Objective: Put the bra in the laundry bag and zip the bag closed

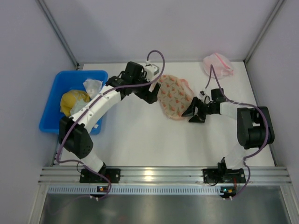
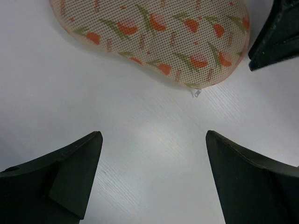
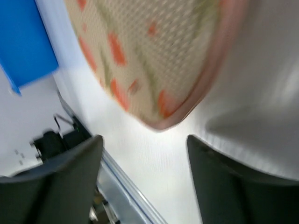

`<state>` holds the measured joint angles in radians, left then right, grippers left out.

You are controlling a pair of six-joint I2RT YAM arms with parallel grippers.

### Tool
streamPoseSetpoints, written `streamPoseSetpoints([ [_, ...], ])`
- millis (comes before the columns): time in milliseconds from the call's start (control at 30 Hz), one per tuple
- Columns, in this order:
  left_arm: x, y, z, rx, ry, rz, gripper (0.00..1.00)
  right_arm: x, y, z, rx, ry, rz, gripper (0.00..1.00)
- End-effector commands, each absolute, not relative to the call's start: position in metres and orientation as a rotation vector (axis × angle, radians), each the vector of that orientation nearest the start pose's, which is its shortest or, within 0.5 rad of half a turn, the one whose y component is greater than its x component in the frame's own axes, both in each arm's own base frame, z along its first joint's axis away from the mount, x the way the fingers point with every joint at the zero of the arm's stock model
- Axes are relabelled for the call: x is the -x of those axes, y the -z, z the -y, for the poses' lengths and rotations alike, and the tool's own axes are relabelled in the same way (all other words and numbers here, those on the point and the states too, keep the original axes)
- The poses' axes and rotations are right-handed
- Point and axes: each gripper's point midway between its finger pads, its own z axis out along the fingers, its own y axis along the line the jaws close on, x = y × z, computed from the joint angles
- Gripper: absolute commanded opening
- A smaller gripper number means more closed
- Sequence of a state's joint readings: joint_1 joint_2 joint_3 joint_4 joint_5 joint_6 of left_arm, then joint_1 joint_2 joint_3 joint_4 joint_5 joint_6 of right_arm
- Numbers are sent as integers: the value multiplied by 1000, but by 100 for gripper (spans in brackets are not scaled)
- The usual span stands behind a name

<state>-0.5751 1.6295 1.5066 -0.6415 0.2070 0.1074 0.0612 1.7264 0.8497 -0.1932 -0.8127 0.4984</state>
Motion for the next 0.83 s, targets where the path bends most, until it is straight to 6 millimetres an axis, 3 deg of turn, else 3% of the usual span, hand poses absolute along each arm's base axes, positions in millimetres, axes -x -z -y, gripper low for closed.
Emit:
streamPoseSetpoints([
  [0,-346,-226,252,-712,647,-2279,98,-297,-74,-163,-72,-1204,-2576,77],
  [33,-349,-230,247,-667,646,-2281,98,-303,-87,-160,-24,-1165,-2550,85],
  [100,-353,-239,234,-616,630,-2272,98,-295,-92,-149,57,-1071,-2586,88],
  [167,-354,-244,220,-586,574,-2265,98,-298,-113,-137,140,-981,-2541,89],
  [200,-352,-244,215,-579,556,-2267,98,-295,-114,-126,161,-889,-2565,89],
  [233,-350,-244,211,-575,544,-2269,98,-295,-128,-120,246,-817,-2509,93],
  [333,-336,-237,196,-550,507,-2286,98,-286,-149,-107,328,-718,-2430,100],
  [567,-307,-226,167,-553,441,-2285,98,-259,-164,-108,393,-723,-2357,99],
  [800,-306,-227,156,-509,410,-2281,98,-256,-175,-108,412,-702,-2320,99],
])
